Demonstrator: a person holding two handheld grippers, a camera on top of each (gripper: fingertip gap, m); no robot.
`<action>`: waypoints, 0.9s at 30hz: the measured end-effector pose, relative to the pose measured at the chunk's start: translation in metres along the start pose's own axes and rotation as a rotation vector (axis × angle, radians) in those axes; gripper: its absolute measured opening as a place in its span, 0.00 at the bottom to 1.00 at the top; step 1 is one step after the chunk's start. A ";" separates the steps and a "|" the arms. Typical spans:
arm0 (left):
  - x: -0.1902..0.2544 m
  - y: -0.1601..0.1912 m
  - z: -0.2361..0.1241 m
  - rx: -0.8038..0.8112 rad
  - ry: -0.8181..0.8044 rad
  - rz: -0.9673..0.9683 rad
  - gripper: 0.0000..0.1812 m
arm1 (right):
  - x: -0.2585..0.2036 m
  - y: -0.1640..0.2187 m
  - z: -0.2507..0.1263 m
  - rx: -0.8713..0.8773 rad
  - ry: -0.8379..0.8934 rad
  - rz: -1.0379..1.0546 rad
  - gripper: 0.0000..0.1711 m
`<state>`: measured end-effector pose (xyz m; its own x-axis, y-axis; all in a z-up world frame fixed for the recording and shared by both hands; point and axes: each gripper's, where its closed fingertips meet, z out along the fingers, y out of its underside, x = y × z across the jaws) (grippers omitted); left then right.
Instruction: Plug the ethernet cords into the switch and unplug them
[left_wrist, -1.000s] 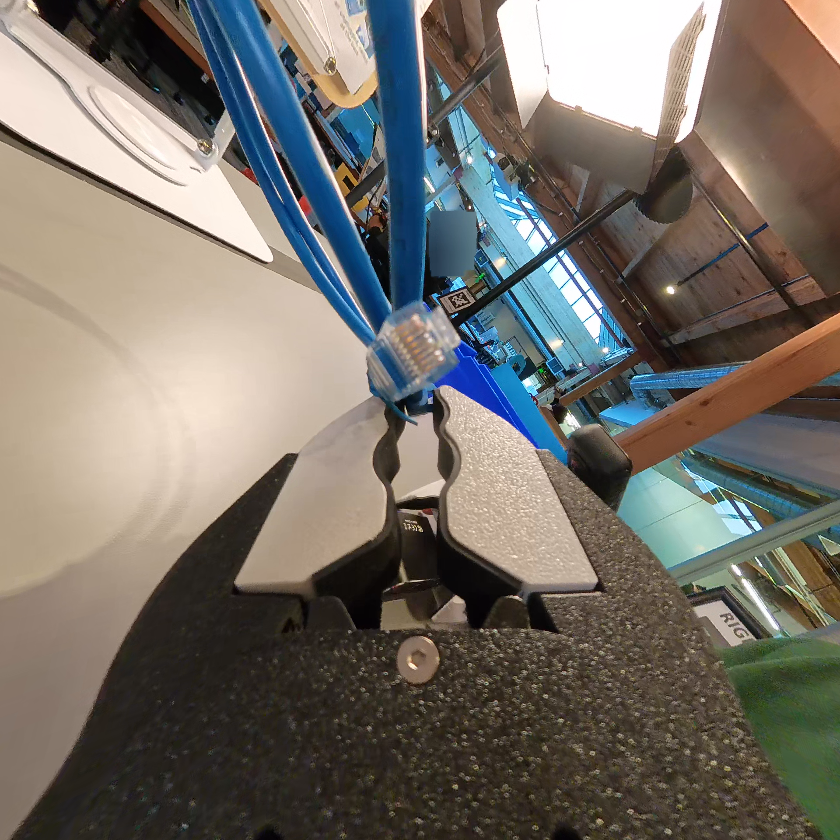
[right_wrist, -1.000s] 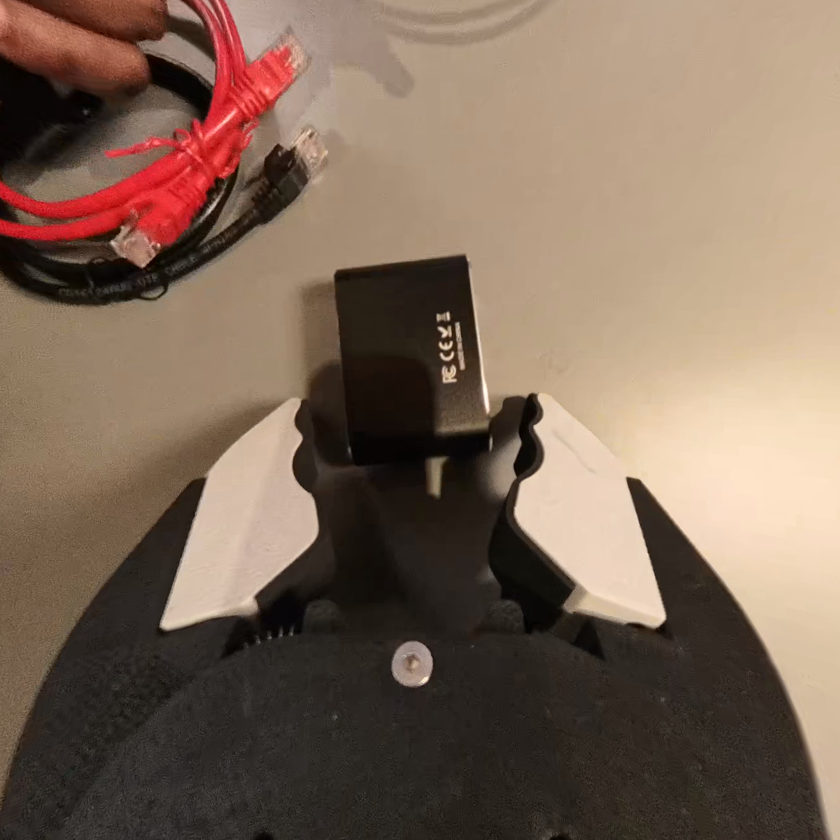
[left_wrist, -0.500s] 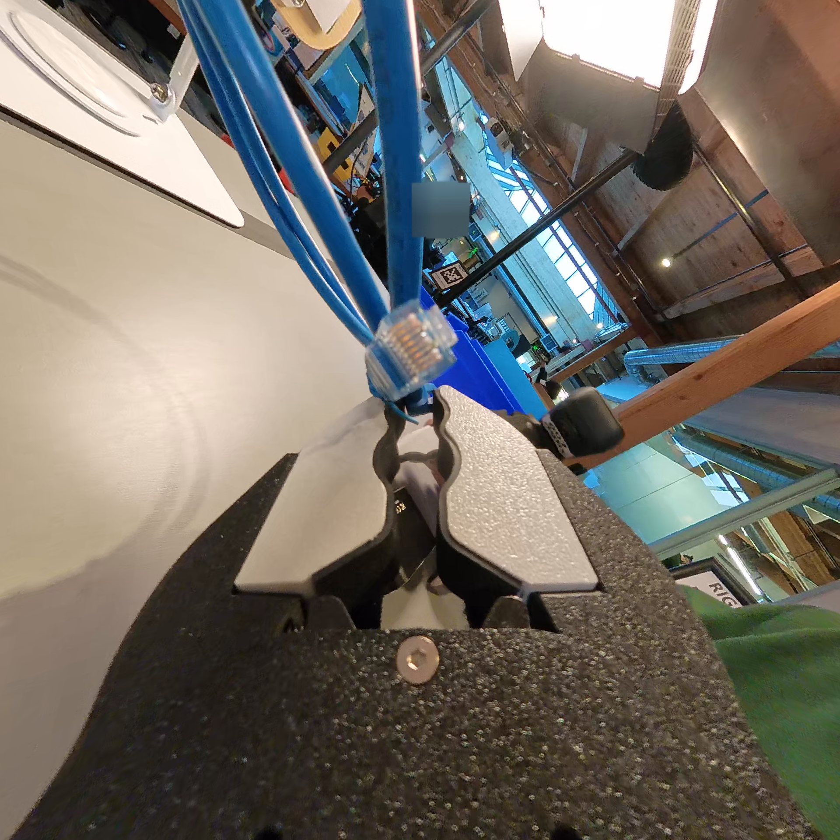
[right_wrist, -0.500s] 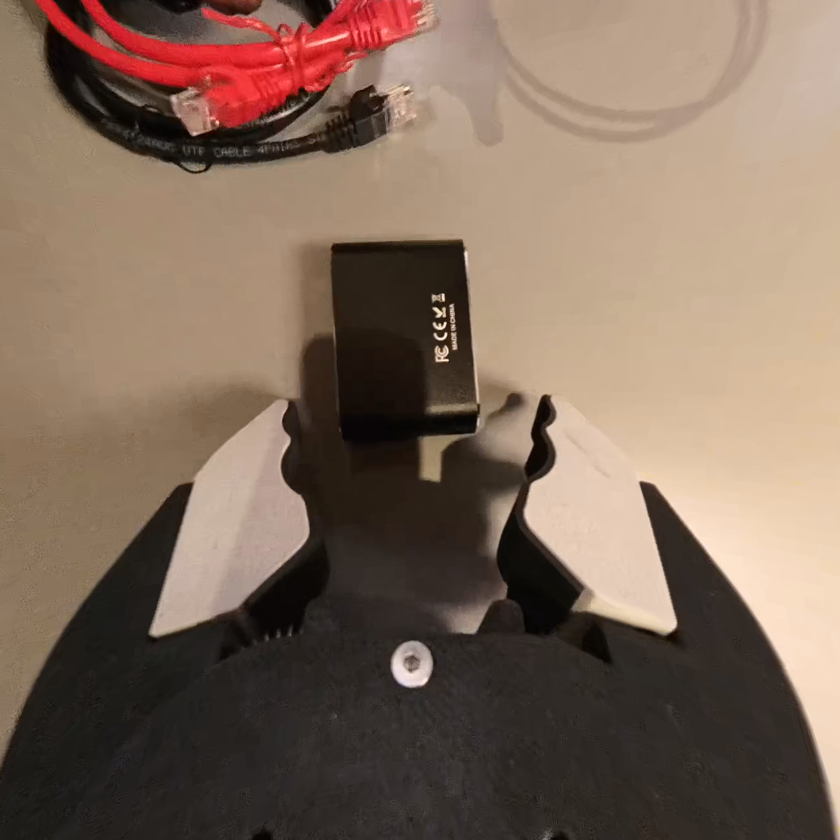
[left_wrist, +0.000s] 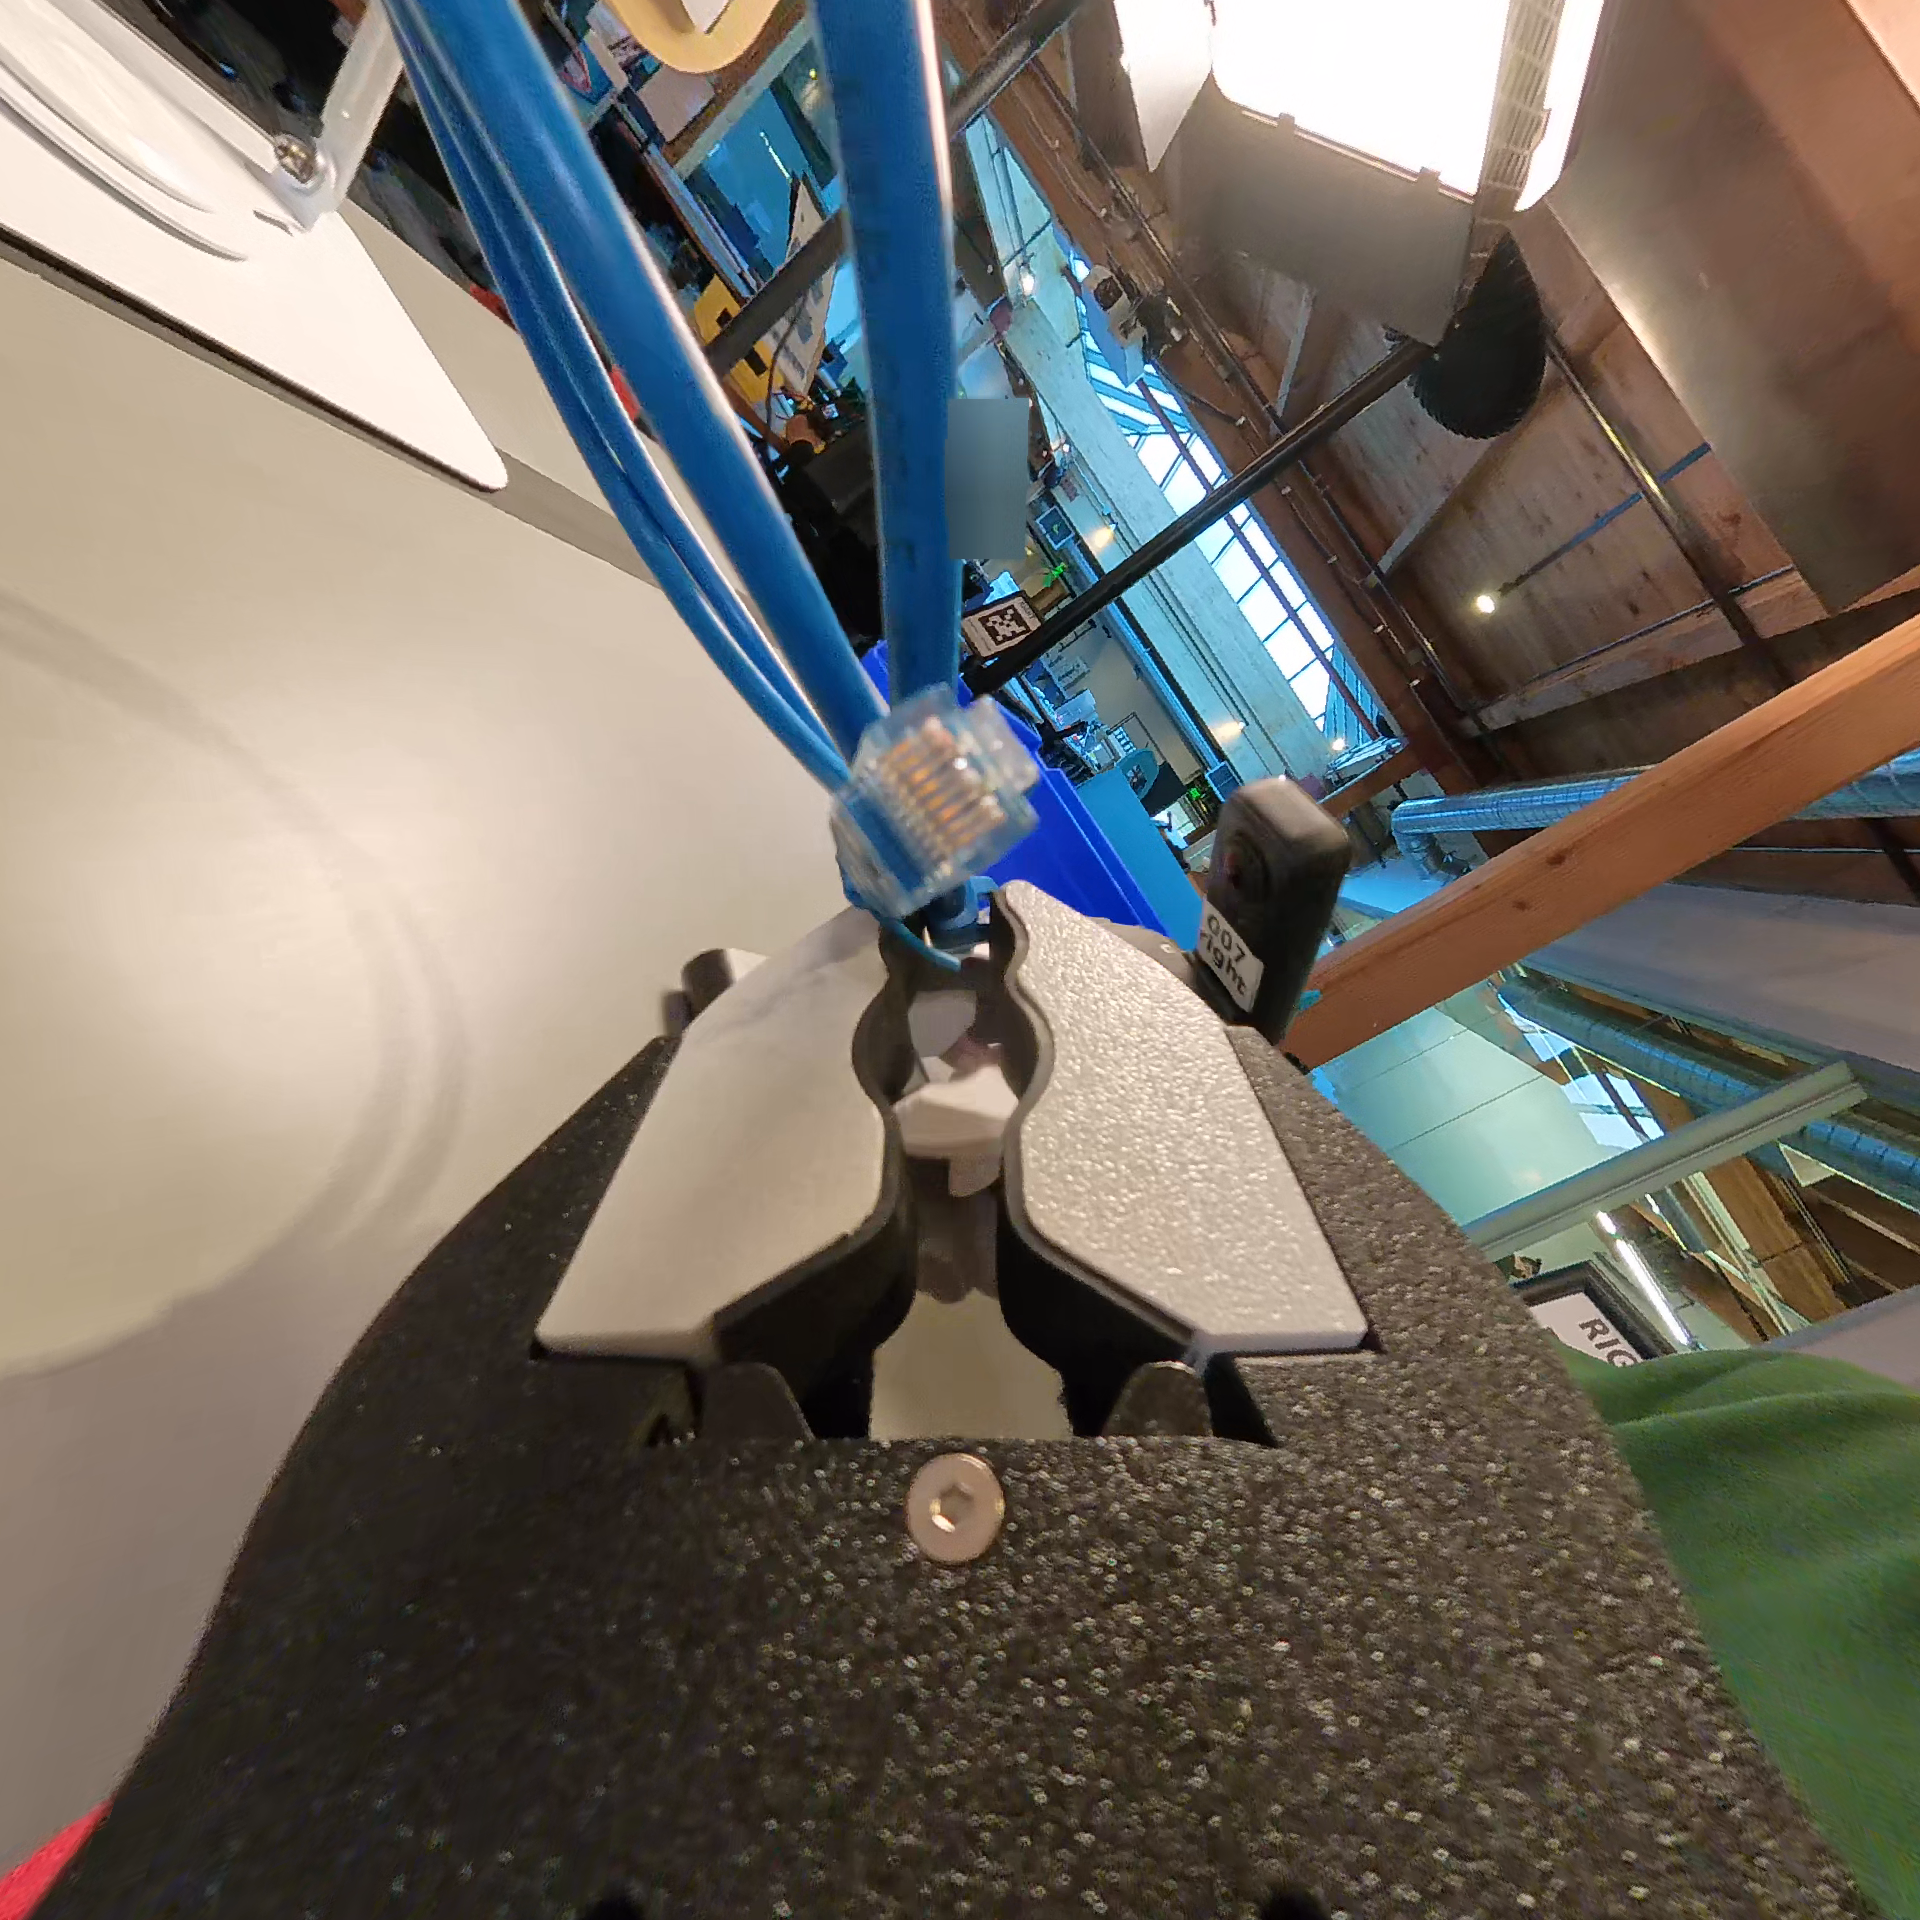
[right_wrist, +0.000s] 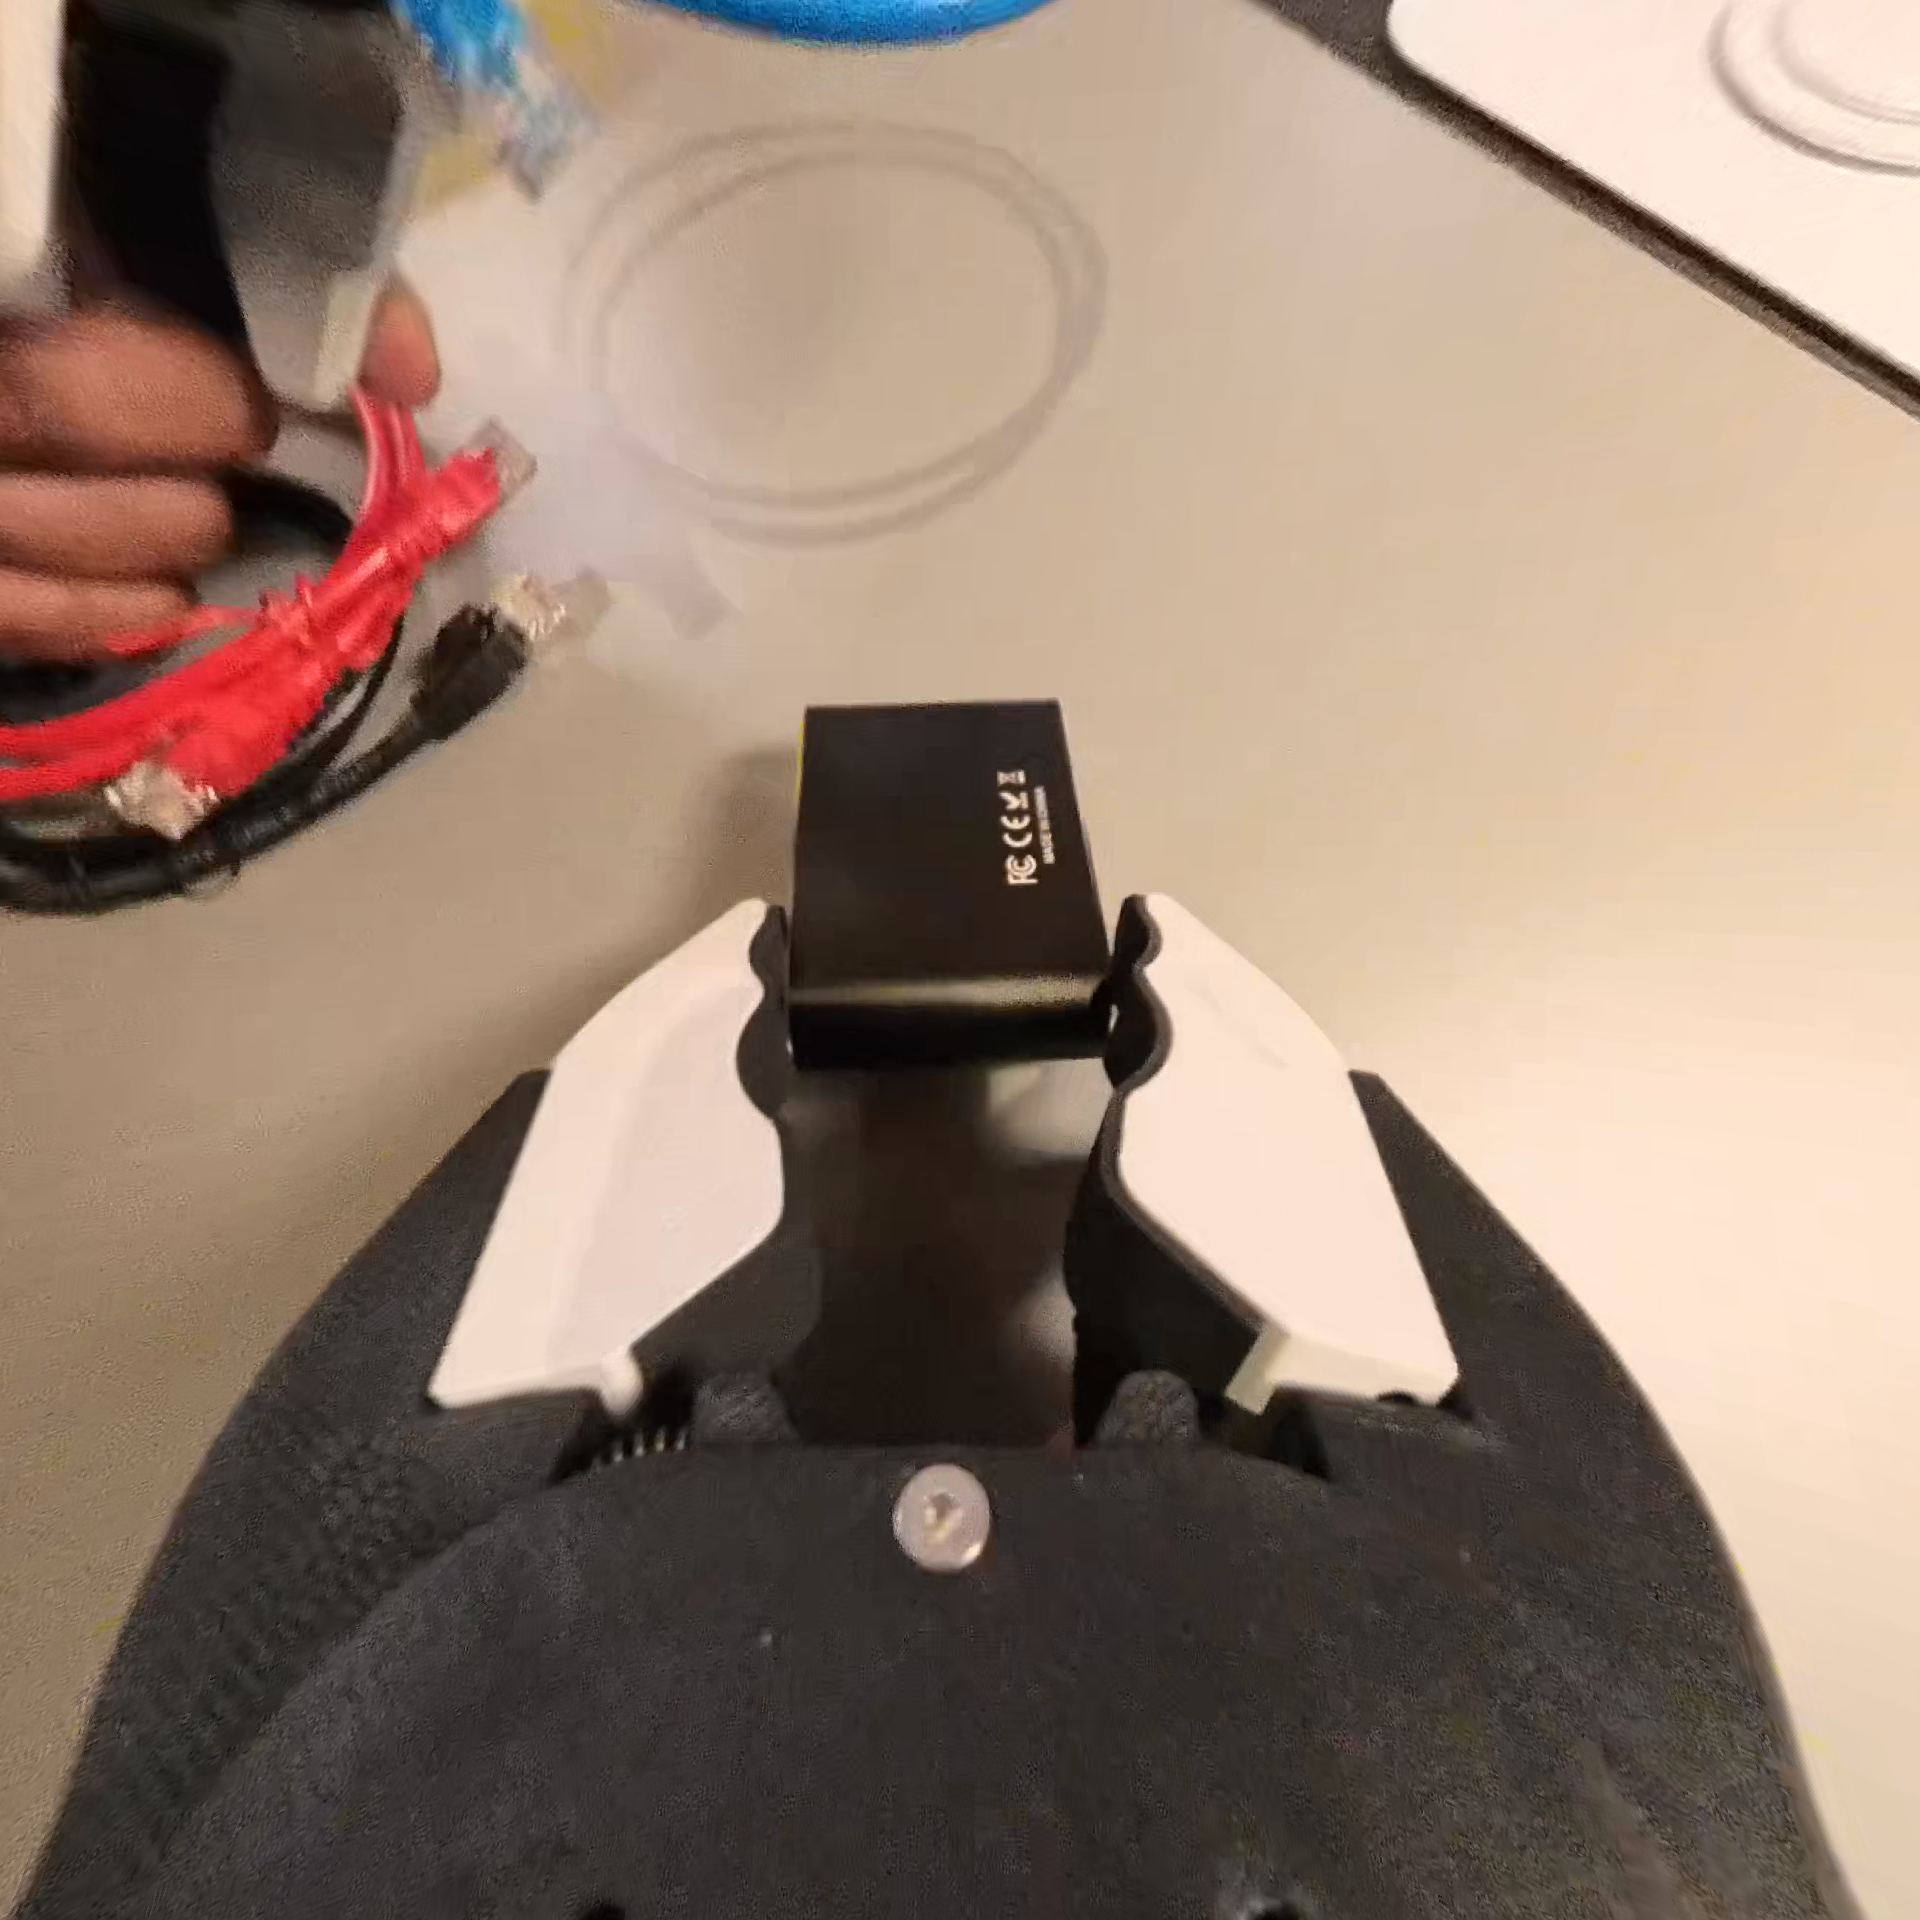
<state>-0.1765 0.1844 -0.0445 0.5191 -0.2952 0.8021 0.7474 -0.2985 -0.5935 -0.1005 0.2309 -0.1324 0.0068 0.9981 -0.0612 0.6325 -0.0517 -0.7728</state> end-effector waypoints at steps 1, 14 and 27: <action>0.002 0.000 0.001 0.004 0.005 0.003 0.07 | 0.002 -0.006 -0.002 0.043 -0.003 0.081 0.35; 0.014 0.012 0.007 -0.015 0.029 0.008 0.07 | -0.012 0.009 0.004 -0.061 0.075 0.071 0.35; 0.013 0.016 0.008 -0.041 0.031 0.006 0.07 | -0.018 0.017 0.012 -0.192 0.006 -0.069 0.38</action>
<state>-0.1545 0.1835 -0.0430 0.5102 -0.3249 0.7964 0.7261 -0.3336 -0.6012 -0.0991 0.2112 -0.1518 -0.0376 0.9993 -0.0076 0.7675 0.0241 -0.6405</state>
